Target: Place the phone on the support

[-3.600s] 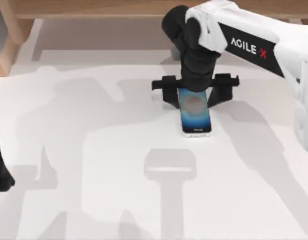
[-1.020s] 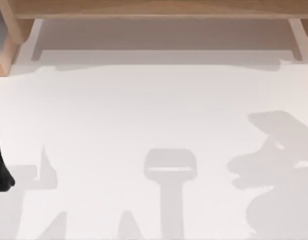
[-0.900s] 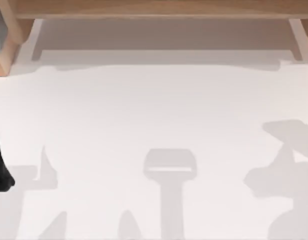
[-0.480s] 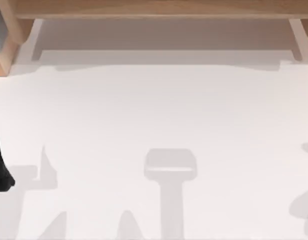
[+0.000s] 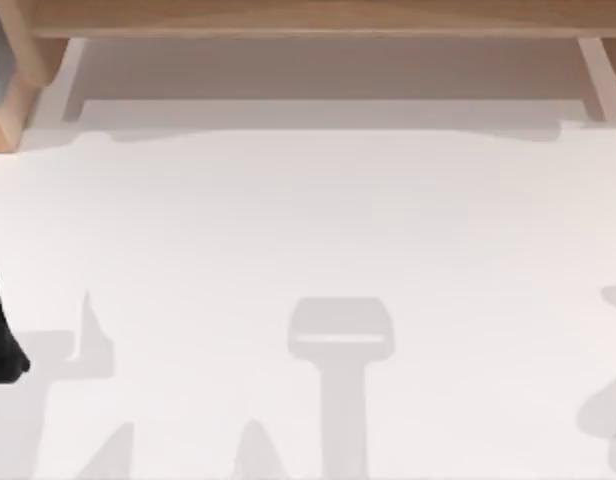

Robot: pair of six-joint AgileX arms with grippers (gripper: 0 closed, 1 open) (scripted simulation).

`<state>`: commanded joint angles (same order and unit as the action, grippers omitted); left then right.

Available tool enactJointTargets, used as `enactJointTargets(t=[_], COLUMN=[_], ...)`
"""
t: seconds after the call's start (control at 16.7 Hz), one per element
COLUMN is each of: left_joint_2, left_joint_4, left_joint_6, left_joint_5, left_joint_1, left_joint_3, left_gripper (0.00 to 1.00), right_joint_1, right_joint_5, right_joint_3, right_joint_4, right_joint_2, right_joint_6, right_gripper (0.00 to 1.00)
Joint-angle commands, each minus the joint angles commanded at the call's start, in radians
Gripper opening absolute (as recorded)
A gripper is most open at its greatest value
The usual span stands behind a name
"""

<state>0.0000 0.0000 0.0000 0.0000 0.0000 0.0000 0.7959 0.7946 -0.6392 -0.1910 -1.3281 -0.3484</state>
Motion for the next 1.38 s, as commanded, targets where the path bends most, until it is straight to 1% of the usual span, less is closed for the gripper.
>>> enactJointTargets(t=[0.12, 0.48, 0.84, 1.38], left_joint_2=[0.000, 0.000, 0.000, 0.000], left_joint_4=[0.000, 0.000, 0.000, 0.000], left_joint_6=[0.000, 0.000, 0.000, 0.000], left_joint_5=[0.000, 0.000, 0.000, 0.000], left_joint_1=[0.000, 0.000, 0.000, 0.000], left_joint_3=[0.000, 0.000, 0.000, 0.000], left_gripper=[1.00, 1.00, 1.00, 1.00], right_joint_1=[-0.026, -0.101, -0.112, -0.112], right_joint_5=[-0.010, -0.103, -0.114, -0.114], right_joint_3=[-0.014, -0.039, -0.041, -0.041], right_joint_4=[-0.025, -0.156, -0.183, -0.183], right_joint_2=[-0.017, -0.149, -0.175, -0.175], right_joint_6=[0.015, 0.068, 0.074, 0.074], right_gripper=[0.00, 0.00, 0.00, 0.68])
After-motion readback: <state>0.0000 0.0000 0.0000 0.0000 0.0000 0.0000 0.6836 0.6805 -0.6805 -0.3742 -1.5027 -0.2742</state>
